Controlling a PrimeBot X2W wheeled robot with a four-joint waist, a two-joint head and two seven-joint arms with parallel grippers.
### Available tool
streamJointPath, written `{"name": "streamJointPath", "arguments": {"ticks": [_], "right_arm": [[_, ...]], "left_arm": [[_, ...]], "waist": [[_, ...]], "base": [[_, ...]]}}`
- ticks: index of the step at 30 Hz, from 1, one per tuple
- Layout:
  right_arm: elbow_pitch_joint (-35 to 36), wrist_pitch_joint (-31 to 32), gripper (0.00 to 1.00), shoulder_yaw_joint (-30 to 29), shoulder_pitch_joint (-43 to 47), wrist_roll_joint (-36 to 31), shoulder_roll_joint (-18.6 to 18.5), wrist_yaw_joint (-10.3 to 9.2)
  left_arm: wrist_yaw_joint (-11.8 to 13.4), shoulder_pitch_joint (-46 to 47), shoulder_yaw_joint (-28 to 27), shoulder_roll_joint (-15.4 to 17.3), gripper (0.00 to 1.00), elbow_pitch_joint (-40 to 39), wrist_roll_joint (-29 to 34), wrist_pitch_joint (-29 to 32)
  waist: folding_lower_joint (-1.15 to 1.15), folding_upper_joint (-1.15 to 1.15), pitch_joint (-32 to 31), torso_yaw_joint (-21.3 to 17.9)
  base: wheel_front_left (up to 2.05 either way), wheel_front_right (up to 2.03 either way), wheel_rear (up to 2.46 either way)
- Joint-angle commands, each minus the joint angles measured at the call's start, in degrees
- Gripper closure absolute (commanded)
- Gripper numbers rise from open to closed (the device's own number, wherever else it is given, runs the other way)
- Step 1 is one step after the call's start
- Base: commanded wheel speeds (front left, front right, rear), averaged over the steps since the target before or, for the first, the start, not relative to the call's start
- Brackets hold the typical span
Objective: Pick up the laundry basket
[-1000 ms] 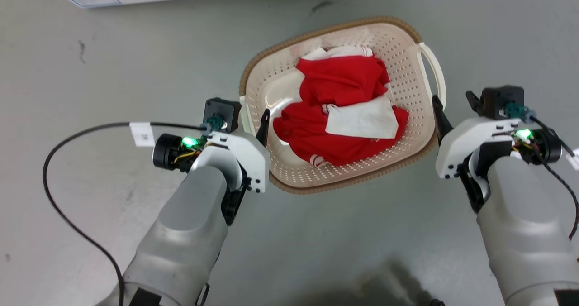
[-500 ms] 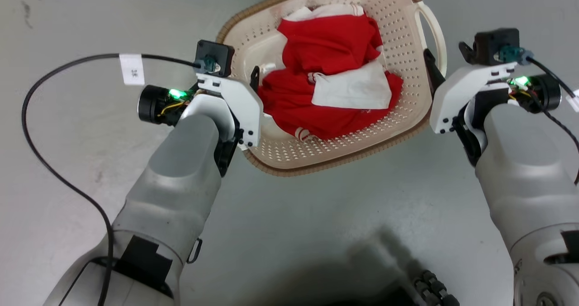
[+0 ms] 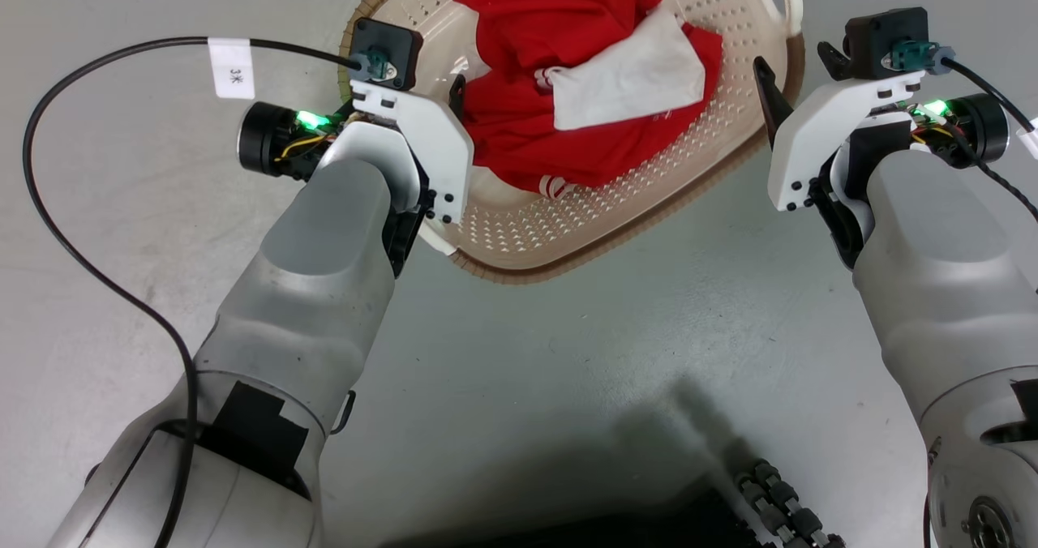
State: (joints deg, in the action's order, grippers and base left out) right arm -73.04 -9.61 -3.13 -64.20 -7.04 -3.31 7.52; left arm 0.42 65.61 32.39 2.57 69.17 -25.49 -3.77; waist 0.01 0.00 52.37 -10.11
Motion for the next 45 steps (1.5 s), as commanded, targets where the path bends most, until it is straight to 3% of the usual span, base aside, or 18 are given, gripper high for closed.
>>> {"name": "streamJointPath", "arguments": {"ticks": [1,6,7,8,9,25,36,37,38,39,45], "right_arm": [[-0.2,0.1,0.0,0.2,-0.8,0.1,0.1,-0.06],[-0.5,0.0,0.0,0.8,-1.2,1.5,0.2,-0.06],[-0.6,0.9,0.0,1.3,-1.1,2.3,0.3,-0.06],[-0.7,1.3,0.52,1.6,-1.0,2.8,0.3,-0.06],[-0.7,2.0,1.0,1.8,-0.9,3.3,0.3,-0.06],[-0.8,6.6,1.0,8.7,1.9,17.0,0.5,-0.04],[-0.7,5.8,1.0,5.3,4.0,21.8,-2.4,-0.06],[-0.7,5.8,1.0,4.9,4.2,22.1,-2.6,-0.06],[-0.7,5.8,1.0,4.3,4.6,22.3,-2.9,-0.06],[-0.7,5.9,1.0,3.9,4.9,22.3,-3.0,-0.06],[-0.7,5.7,1.0,1.1,6.7,22.4,-4.1,-0.06]], "left_arm": [[0.0,0.6,0.1,0.6,0.0,0.5,-0.3,-0.3],[-0.3,1.2,1.6,0.6,0.0,1.1,-0.9,0.2],[-0.8,1.4,2.3,0.6,0.26,1.2,-1.1,0.6],[-1.1,1.4,2.6,0.6,0.75,1.2,-1.1,0.7],[-1.3,1.5,3.0,0.5,1.0,1.2,-1.3,0.9],[-3.2,2.9,5.9,0.3,1.0,2.1,-2.4,-3.9],[-2.8,1.9,4.5,0.3,1.0,1.7,-6.5,-8.4],[-2.7,1.7,4.4,0.3,0.85,1.8,-6.7,-8.7],[-2.7,1.4,4.2,0.4,0.55,1.8,-7.1,-9.1],[-2.7,1.1,4.0,0.4,0.0,1.8,-7.4,-9.3],[-2.5,-0.8,3.2,0.3,0.0,1.0,-8.9,-10.9]], "waist": [[-0.01,0.0,0.1,0.0],[-0.01,0.0,0.5,0.2],[-0.01,0.0,0.6,0.3],[-0.01,0.0,0.6,0.4],[-0.01,0.0,0.7,0.4],[-0.01,0.0,-0.9,0.8],[-0.01,0.0,-3.1,2.6],[-0.01,0.0,-3.3,2.8],[-0.01,0.0,-3.5,3.1],[-0.01,0.0,-3.7,3.3],[-0.01,0.0,-5.1,4.8]], "base": [[0.0,0.0,0.0],[0.0,0.0,0.0],[0.0,0.0,0.0],[0.0,0.0,0.0],[0.0,0.0,0.0],[0.0,0.0,0.0],[0.0,0.0,0.0],[0.0,0.0,0.0],[0.0,0.0,0.0],[0.0,0.0,0.0],[0.0,0.0,0.0]]}}
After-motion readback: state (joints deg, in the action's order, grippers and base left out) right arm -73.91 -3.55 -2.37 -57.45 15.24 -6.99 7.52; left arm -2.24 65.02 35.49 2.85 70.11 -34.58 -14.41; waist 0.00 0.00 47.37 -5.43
